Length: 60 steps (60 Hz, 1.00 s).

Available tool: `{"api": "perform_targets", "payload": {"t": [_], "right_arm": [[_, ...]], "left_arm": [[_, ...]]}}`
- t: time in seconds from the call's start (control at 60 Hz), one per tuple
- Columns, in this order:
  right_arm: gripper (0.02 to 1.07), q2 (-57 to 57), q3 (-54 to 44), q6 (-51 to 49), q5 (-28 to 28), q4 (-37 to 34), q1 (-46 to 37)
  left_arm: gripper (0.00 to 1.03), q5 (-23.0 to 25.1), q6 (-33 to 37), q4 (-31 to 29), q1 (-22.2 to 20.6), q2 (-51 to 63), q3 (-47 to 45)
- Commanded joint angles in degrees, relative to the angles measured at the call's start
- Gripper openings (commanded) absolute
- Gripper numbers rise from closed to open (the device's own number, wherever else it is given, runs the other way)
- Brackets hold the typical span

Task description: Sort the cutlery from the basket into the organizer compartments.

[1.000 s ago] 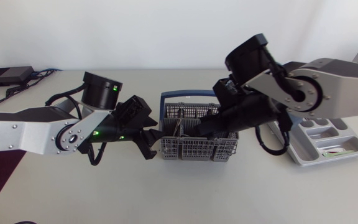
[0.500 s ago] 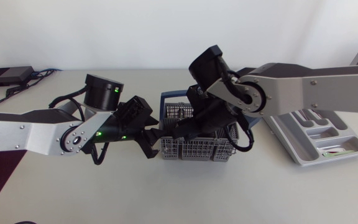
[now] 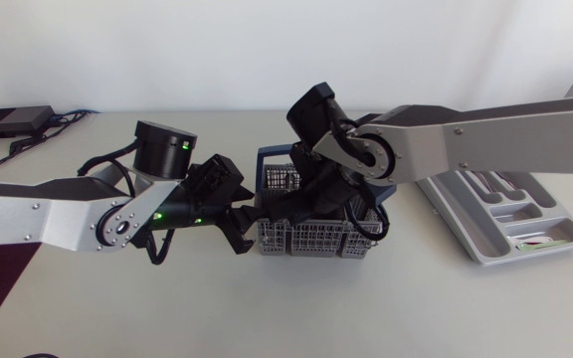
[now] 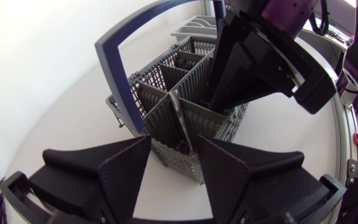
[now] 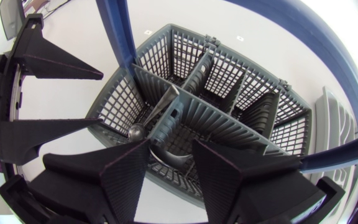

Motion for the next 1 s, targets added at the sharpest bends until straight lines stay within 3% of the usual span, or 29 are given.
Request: {"api": "perform_targets", "payload": {"t": [0.0,0.383,0.617,0.983], "right_arm": [[0.52,1.49,0.13,0.9,1.4,-2.59,0.27],[0.37,2.37,-0.84,-0.07,1.84,-2.86,0.35],[0.12,2.19,-2.51,-1.3,1.93,-0.84,0.27],[0.09,-1.41,-4.97,-1.56,5.35,1.54,0.35]], "left_arm": [[0.52,0.17,0.64,-0.58,0.45,2.03,-2.55],[0.52,0.17,0.64,-0.4,0.27,2.29,-2.55],[0.52,0.17,0.64,-0.4,0.45,2.29,-2.55],[0.52,0.17,0.73,-0.4,0.36,2.21,-2.64]]}}
